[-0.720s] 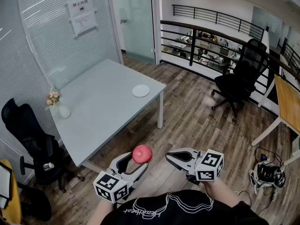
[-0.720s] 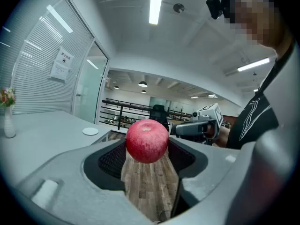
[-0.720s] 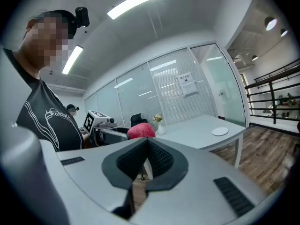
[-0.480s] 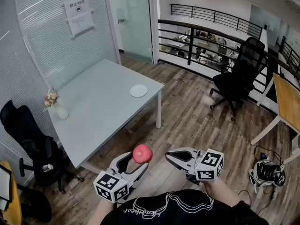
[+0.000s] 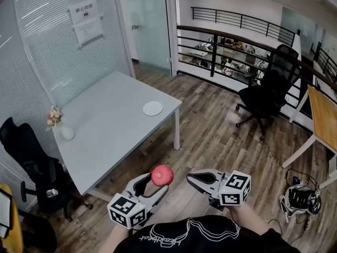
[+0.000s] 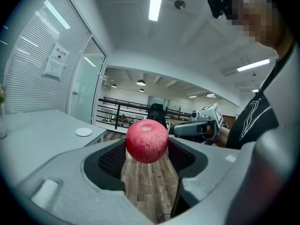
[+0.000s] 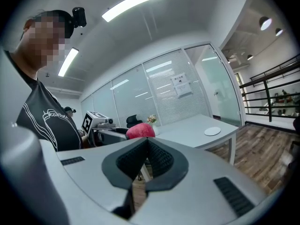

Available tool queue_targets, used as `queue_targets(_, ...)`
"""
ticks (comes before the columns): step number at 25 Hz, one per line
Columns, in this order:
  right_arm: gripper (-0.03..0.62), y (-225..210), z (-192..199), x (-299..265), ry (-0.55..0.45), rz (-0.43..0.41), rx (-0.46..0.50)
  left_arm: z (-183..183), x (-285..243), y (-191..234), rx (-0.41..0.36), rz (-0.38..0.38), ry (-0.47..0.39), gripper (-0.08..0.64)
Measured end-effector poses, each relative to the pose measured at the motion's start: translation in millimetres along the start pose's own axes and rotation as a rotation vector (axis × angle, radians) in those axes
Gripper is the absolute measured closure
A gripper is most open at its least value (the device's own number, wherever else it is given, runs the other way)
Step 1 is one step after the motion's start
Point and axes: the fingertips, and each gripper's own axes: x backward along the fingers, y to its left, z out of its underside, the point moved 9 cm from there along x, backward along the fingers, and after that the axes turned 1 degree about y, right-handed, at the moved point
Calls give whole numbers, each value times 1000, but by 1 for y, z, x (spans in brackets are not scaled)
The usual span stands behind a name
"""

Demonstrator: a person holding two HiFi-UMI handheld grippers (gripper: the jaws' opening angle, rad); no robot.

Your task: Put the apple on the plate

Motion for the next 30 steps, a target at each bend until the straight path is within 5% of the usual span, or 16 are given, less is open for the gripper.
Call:
queue_targets(17, 583, -80, -12, 68, -48, -7, 25, -17, -103, -34, -33, 17, -25, 272)
queue_targets(30, 583, -154, -22, 27, -54, 56, -32, -37, -158, 42, -27, 48, -5, 272)
